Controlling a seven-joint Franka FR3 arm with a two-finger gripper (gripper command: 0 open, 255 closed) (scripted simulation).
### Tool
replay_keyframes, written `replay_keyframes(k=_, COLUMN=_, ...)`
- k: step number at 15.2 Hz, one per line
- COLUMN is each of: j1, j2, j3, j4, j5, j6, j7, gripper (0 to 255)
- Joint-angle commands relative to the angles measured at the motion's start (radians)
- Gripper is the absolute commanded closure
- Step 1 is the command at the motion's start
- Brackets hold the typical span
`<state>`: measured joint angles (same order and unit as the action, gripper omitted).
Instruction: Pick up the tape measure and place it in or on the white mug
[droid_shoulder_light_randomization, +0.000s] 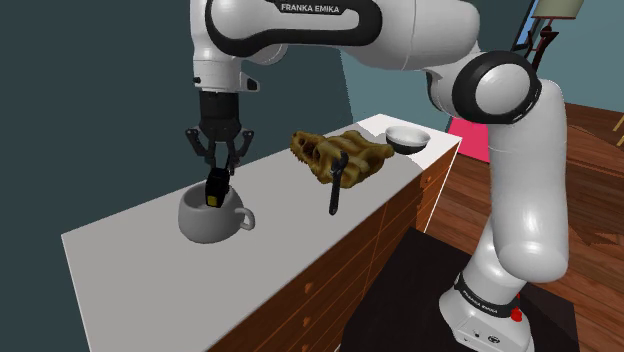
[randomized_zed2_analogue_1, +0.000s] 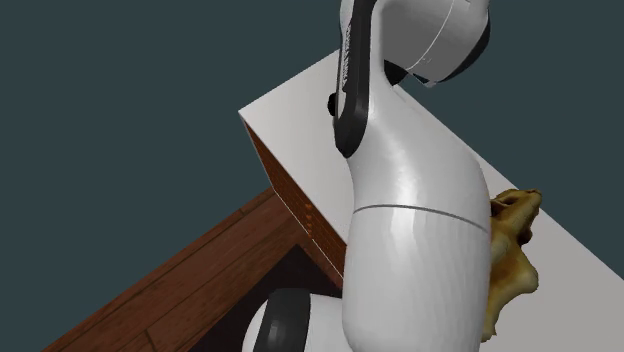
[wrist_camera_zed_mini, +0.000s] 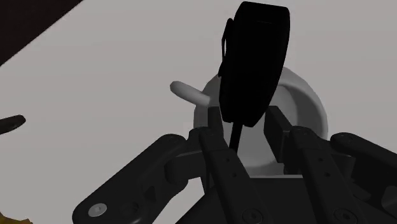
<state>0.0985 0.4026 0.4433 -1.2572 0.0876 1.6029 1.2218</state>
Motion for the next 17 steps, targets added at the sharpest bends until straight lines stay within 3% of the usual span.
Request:
replay_keyframes(k=1, j1=0.041, j2=0.123, j3=-0.008, j4=0.184, j5=-0.045, j6=-0.063, j7=0.019, gripper=255)
replay_keyframes(k=2, j1=0.083, j2=0.235, j3=-0.016, j4=0.364, j5=-0.081, j6=-0.132, j7=0.028, gripper=255)
replay_keyframes(k=12, j1=0.045, j2=0.177, j3=-0.019, j4=0.130, j5=-0.059, j6=0.040, j7=-0.001, gripper=255)
replay_keyframes(k=17, j1=0.041, j2=0.173, j3=-0.020, j4=0.100, j5=-0.058, j6=0.065, j7=-0.006, gripper=255)
